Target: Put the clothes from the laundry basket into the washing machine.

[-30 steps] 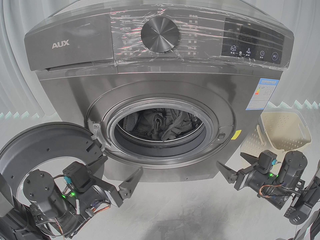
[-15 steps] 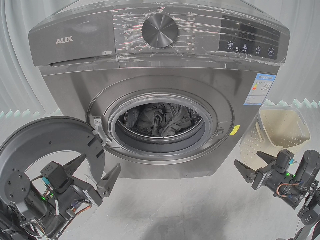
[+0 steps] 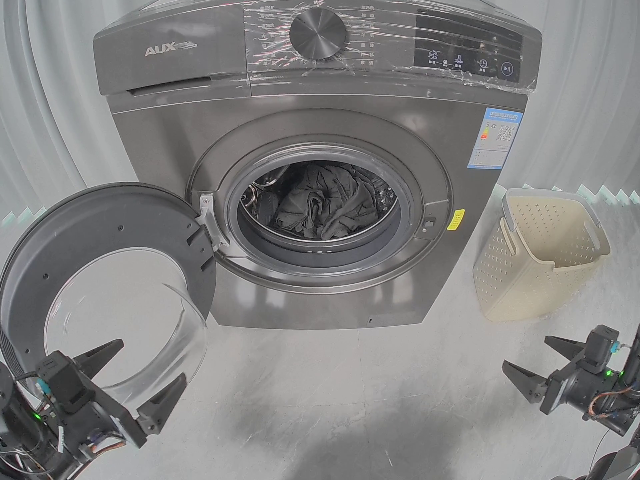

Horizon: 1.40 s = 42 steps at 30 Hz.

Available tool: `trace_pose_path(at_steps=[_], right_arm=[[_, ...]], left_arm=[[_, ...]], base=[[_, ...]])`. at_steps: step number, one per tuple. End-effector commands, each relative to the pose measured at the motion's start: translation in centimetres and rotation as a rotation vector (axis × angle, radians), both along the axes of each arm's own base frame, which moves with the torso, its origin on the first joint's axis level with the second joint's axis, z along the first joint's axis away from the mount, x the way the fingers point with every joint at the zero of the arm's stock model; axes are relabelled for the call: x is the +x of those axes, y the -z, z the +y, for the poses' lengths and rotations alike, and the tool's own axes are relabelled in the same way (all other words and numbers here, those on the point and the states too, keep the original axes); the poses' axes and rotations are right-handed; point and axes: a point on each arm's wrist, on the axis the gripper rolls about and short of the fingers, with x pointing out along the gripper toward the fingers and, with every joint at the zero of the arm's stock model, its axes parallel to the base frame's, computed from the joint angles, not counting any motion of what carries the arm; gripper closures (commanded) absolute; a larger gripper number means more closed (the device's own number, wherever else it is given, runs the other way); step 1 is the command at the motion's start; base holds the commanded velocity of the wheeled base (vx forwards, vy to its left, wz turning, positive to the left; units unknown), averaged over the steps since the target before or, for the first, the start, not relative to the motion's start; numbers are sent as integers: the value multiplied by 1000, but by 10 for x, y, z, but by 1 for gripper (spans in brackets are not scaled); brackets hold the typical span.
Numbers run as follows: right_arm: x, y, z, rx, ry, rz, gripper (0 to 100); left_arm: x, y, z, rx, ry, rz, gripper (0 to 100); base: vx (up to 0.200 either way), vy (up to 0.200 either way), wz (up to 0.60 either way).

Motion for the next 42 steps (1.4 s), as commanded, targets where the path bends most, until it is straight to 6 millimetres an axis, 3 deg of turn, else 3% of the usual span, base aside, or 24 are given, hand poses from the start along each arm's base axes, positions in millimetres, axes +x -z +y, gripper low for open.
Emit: trace_pose_path(at_steps=[1,9,17,19,25,29,34,38,42], right_arm=[[-51,-8,-32,52,46,-99,0],[-91,0,-59,34,251,-223,0],[-120,18,-66,27,355,-282,0],[-129,32,-67,-4,356,-261,0],[-129,32,-66,2,369,-261,0],[-133,33,-63,-38,485,-304,0],[-136,39,-61,-30,342,-307,0],[-137,40,-61,-63,308,-293,0],[-137,40,-60,-70,285,-295,0]], left_arm=[[-42,-1,45,-78,-73,-83,0],[-69,10,70,-105,-248,-149,0],[-93,33,78,-74,-319,-151,0],[-101,38,77,-80,-314,-192,0],[-103,44,77,-42,-437,-160,0],[-103,47,77,-23,-460,-133,0],[-104,47,77,-3,-462,-136,0],[-104,47,77,-14,-440,-134,0],[-104,49,73,-61,-280,-98,0]], base=[[0,0,0],[-150,0,0],[0,0,0],[0,0,0],[0,0,0],[0,0,0],[0,0,0],[0,0,0],[0,0,0]])
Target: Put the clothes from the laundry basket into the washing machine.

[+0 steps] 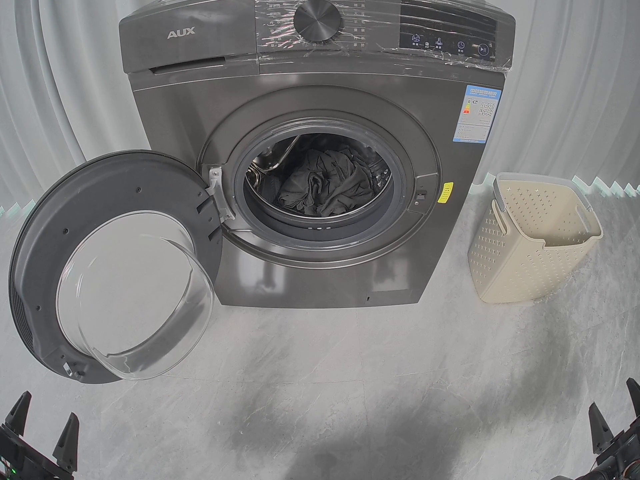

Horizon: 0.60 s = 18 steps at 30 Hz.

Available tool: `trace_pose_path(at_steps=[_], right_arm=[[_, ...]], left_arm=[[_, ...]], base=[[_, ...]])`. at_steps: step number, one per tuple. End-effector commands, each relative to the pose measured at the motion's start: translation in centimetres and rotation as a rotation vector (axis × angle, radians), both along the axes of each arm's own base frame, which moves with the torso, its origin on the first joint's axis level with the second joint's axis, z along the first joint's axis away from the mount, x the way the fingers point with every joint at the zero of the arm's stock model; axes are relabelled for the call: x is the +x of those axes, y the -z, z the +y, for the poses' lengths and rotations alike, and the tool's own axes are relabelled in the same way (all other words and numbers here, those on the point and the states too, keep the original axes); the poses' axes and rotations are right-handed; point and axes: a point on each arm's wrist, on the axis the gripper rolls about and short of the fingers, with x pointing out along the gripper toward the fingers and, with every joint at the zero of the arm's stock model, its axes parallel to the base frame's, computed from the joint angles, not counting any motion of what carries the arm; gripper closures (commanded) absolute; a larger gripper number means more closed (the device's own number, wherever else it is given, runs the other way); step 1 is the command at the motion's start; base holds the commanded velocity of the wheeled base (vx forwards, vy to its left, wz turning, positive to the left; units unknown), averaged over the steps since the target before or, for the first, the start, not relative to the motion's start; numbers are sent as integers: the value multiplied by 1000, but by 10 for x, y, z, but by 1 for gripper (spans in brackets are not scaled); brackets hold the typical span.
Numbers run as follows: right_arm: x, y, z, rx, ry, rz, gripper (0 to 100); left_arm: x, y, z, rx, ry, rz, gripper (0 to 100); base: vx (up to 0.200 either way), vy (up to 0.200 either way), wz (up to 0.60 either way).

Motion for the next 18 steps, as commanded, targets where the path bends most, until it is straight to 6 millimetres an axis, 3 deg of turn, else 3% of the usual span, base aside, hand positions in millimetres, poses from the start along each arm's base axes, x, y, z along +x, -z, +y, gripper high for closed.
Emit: trace_pose_path(at_steps=[1,9,12,18], right_arm=[[-1,3,0,-7,-19,-15,0],[-1,4,0,-1,-14,-21,0],[-1,4,0,-1,-14,-21,0],[-1,4,0,-1,-14,-22,0]], left_arm=[[1,7,-2,-11,102,41,0],[1,7,-2,-14,69,42,0],[-5,9,-4,3,-44,-24,0],[-6,11,-4,15,-1,-16,0]], base=[[0,0,0],[0,0,0],[0,0,0],[0,0,0]])
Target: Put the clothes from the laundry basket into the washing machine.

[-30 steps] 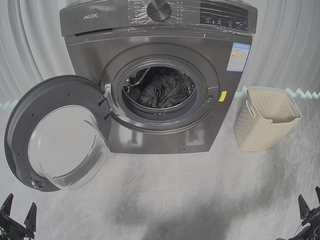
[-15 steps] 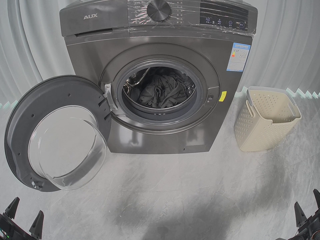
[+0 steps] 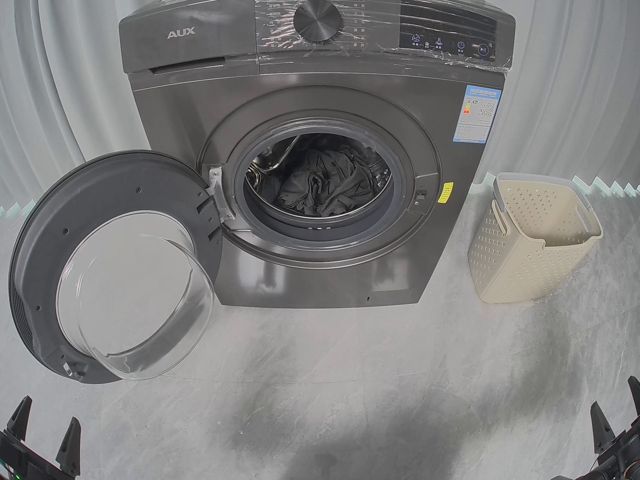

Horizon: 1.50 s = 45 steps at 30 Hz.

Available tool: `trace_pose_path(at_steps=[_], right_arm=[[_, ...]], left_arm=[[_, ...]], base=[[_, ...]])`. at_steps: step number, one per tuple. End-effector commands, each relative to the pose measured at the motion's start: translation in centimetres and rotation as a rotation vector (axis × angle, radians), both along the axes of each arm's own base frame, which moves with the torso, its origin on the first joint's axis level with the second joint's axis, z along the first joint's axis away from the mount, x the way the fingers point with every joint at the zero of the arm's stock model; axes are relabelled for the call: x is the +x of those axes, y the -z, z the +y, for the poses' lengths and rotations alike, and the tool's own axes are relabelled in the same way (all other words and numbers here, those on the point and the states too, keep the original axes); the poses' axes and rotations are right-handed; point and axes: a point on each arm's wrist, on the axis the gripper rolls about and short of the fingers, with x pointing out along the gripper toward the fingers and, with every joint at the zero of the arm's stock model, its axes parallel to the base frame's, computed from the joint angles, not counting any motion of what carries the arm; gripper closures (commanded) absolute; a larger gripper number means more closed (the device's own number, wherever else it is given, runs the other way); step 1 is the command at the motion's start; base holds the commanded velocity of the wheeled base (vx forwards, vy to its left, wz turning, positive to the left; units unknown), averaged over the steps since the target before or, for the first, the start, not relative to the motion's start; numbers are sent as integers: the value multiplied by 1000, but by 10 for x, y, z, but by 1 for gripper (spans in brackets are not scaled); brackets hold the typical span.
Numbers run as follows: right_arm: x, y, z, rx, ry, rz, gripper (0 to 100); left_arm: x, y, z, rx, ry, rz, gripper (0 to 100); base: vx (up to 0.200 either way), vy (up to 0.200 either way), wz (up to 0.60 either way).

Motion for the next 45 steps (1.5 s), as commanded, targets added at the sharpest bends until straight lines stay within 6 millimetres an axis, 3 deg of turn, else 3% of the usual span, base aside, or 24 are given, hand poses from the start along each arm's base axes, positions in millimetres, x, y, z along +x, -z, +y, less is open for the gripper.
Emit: trace_pose_path(at_steps=[1,5,14,20,35,45], right_arm=[[1,5,0,0,-1,10,0],[1,5,0,0,-1,10,0],[1,5,0,0,-1,10,0],[1,5,0,0,-1,10,0],[1,5,0,0,-1,10,0],[1,5,0,0,-1,10,0]], left_arm=[[-1,6,0,8,7,-7,0],[-1,6,0,8,6,-7,0],[-1,6,0,7,9,-7,0],[-1,6,0,7,7,-7,0],[-1,7,0,7,7,-9,0],[-1,6,0,7,9,-7,0]], base=[[0,0,0],[0,0,0],[-200,0,0],[0,0,0],[0,200,0],[-80,0,0]])
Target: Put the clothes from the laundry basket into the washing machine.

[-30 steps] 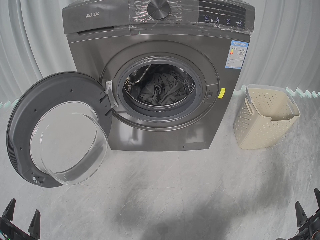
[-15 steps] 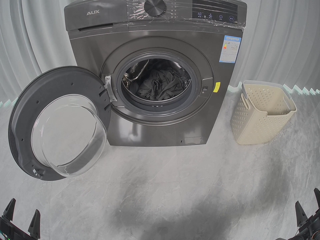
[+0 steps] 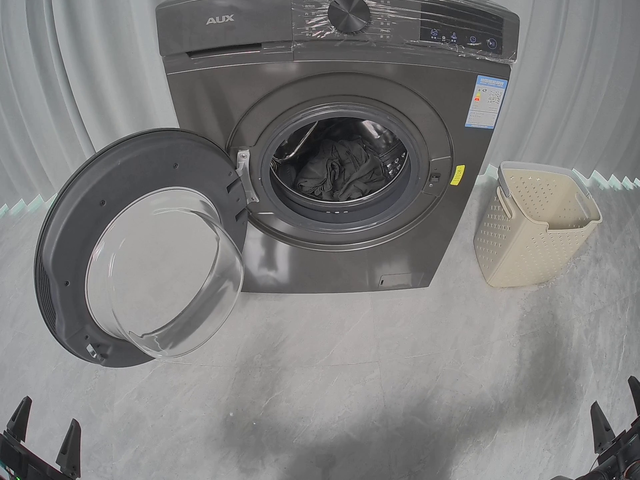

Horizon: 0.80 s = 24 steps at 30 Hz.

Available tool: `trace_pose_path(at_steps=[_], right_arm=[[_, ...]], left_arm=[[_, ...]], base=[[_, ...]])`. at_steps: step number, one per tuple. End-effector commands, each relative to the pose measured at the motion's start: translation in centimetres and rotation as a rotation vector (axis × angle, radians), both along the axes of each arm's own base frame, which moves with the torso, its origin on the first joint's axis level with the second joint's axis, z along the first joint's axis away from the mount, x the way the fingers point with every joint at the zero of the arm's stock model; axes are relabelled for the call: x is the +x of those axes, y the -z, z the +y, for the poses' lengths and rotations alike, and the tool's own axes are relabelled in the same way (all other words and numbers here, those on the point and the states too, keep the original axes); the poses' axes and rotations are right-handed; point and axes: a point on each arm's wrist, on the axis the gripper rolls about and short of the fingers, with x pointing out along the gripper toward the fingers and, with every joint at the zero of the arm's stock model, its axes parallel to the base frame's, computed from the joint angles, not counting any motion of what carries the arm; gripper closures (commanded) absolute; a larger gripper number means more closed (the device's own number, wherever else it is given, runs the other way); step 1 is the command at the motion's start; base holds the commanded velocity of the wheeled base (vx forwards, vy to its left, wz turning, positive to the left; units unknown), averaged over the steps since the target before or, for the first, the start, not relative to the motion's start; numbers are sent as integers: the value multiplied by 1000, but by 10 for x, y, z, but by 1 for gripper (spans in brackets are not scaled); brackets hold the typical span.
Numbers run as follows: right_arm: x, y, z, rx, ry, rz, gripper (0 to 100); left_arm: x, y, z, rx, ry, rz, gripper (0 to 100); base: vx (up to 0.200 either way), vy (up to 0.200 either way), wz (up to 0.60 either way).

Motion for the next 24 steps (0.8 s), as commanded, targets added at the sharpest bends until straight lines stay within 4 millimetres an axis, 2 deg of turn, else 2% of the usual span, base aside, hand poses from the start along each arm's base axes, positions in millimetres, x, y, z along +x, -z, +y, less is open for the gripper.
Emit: trace_pose_path(at_steps=[1,5,11,24], right_arm=[[1,5,0,-1,-1,8,0],[1,5,0,-1,-1,8,0],[1,5,0,-1,-1,8,0],[1,5,0,-1,-1,8,0]], left_arm=[[1,5,0,0,0,10,0],[1,5,0,0,0,9,0],[1,5,0,0,0,9,0],[1,5,0,0,1,10,0]], base=[[-200,0,0],[-200,0,0],[0,0,0],[0,200,0]])
